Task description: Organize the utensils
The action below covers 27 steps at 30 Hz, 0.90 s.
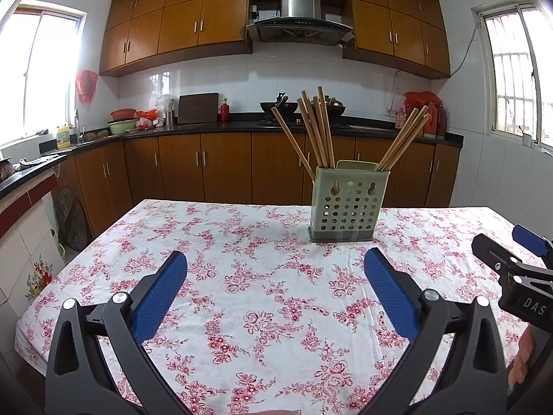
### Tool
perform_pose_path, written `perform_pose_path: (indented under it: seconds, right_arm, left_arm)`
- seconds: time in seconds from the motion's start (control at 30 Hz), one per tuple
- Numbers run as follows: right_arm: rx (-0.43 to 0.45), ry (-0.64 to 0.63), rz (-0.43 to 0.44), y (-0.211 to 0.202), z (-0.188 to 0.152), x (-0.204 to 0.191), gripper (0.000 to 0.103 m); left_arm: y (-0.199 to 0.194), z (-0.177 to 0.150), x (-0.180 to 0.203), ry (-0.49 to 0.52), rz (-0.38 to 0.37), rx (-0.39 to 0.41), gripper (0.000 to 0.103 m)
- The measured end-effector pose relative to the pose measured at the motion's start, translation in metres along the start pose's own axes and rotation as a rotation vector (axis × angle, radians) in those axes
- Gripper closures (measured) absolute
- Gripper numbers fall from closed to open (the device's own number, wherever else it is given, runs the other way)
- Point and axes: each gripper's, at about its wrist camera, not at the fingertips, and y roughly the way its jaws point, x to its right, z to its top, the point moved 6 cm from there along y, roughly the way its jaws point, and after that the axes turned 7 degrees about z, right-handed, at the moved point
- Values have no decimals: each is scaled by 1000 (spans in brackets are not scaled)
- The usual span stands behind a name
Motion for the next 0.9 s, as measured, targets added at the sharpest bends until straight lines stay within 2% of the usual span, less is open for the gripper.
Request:
perform_pose_path:
  seconds: [0.9]
  right_arm:
    - [-1, 8, -4, 2, -2, -2, 4]
  left_arm:
    - [0, 0, 1, 2, -1, 0, 2]
